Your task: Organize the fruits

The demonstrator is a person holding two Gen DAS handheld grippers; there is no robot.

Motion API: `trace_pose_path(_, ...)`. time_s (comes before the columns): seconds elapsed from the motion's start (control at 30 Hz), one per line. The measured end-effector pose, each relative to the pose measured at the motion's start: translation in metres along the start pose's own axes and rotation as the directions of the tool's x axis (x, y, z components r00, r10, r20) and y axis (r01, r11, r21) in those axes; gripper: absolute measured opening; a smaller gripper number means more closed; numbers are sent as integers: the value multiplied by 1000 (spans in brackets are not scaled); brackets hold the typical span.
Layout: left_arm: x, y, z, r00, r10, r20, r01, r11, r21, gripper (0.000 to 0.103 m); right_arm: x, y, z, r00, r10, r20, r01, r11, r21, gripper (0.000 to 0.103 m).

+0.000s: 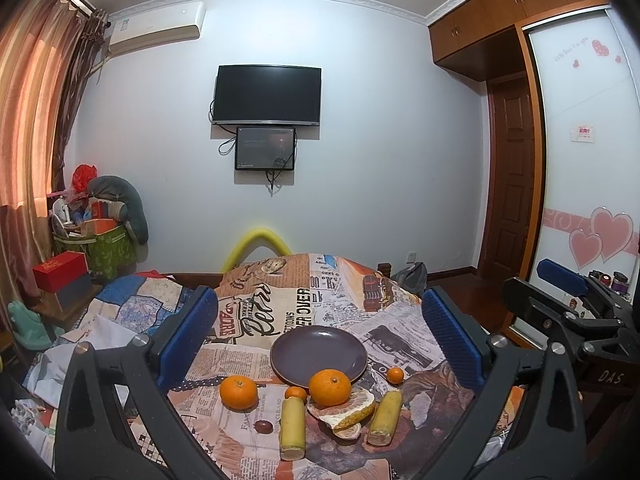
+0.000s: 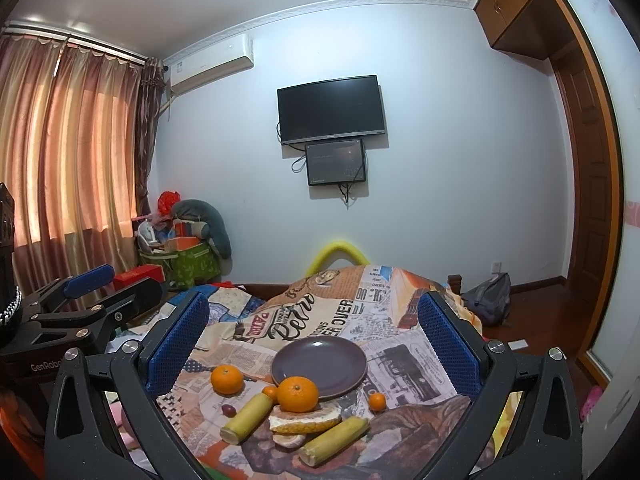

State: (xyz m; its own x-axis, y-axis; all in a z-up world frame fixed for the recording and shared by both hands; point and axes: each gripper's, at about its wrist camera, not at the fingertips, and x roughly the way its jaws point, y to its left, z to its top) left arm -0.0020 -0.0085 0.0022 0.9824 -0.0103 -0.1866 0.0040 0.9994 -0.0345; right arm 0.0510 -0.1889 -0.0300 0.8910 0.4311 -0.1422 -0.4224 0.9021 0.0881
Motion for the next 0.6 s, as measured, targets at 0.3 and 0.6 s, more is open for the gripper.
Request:
trace_pose_path(0.3, -1, -3, 0, 1000, -5, 1, 5, 1000, 8, 103, 0, 0, -1, 1000, -1, -2, 1, 1000, 3, 103)
trace_pose_path(0.6, 1, -1, -2, 1000, -8, -4, 8, 1000, -1, 103, 1, -2, 1, 1000, 4, -8, -4, 1000, 8, 103)
